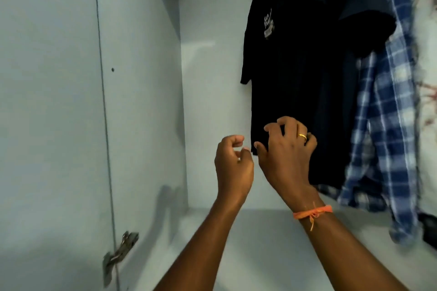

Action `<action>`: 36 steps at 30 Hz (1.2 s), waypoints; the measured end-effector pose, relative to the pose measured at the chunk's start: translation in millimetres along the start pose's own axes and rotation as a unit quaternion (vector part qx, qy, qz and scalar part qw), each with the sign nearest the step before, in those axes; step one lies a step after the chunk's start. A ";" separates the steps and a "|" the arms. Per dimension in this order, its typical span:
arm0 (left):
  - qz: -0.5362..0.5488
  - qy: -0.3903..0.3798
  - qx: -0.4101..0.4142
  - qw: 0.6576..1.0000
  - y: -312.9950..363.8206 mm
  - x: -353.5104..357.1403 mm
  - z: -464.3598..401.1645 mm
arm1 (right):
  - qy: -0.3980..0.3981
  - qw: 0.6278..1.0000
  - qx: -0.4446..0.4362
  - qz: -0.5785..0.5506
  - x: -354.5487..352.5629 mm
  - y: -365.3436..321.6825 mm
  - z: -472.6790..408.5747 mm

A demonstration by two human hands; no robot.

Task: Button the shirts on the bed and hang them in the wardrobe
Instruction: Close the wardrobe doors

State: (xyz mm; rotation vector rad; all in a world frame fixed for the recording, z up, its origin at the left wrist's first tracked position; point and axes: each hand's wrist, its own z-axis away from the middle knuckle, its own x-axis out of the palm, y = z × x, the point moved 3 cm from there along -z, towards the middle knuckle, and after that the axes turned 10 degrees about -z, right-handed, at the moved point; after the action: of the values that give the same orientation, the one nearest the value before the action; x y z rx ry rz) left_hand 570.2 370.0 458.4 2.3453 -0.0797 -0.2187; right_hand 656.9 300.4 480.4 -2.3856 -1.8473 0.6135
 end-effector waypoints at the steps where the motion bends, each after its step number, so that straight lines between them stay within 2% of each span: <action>1: 0.011 -0.003 -0.027 1.000 -10.4 -10.3 22.3 | -0.010 1.000 0.016 -0.013 -3.0 -2.9 24.5; 6: 0.053 -0.032 -0.192 0.979 -47.8 -52.3 117.1 | -0.126 0.982 0.113 -0.079 -20.7 -17.5 129.6; 11: 0.021 -0.022 -0.241 0.970 -47.3 -98.4 201.5 | -0.201 0.945 0.183 -0.182 -53.2 -40.0 205.0; 17: -0.057 0.077 -0.227 0.969 -34.1 -179.7 289.9 | -0.289 0.885 0.212 -0.296 -86.0 -76.7 281.9; 21: -0.146 0.117 -0.179 0.966 -7.1 -237.3 355.4 | -0.333 0.806 0.243 -0.426 -112.9 -123.6 326.8; 24: -0.225 0.196 -0.122 0.946 17.4 -283.4 389.4 | -0.369 0.744 0.250 -0.498 -133.7 -169.4 355.2; 27: -0.255 0.298 -0.049 0.919 34.4 -329.0 404.2 | -0.395 0.700 0.215 -0.554 -152.1 -213.9 377.7; 29: -0.263 0.337 -0.058 0.902 29.7 -356.1 406.4 | -0.411 0.684 0.184 -0.574 -163.2 -237.7 391.5; 31: -0.229 0.299 -0.128 0.917 16.5 -374.9 400.1 | -0.413 0.687 0.155 -0.577 -170.4 -254.5 400.8; 33: -0.124 0.195 -0.204 0.951 6.3 -382.4 389.1 | -0.393 0.712 0.133 -0.566 -174.3 -266.7 404.6; 36: -0.045 0.101 -0.227 0.968 -8.5 -388.9 375.6 | -0.361 0.749 0.149 -0.535 -174.5 -279.0 403.7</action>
State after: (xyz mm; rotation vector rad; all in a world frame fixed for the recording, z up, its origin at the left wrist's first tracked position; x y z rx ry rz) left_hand 119.6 161.7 244.2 1.9019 0.1614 -0.0325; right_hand 226.3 137.1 237.0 -0.5615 -2.6081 1.5475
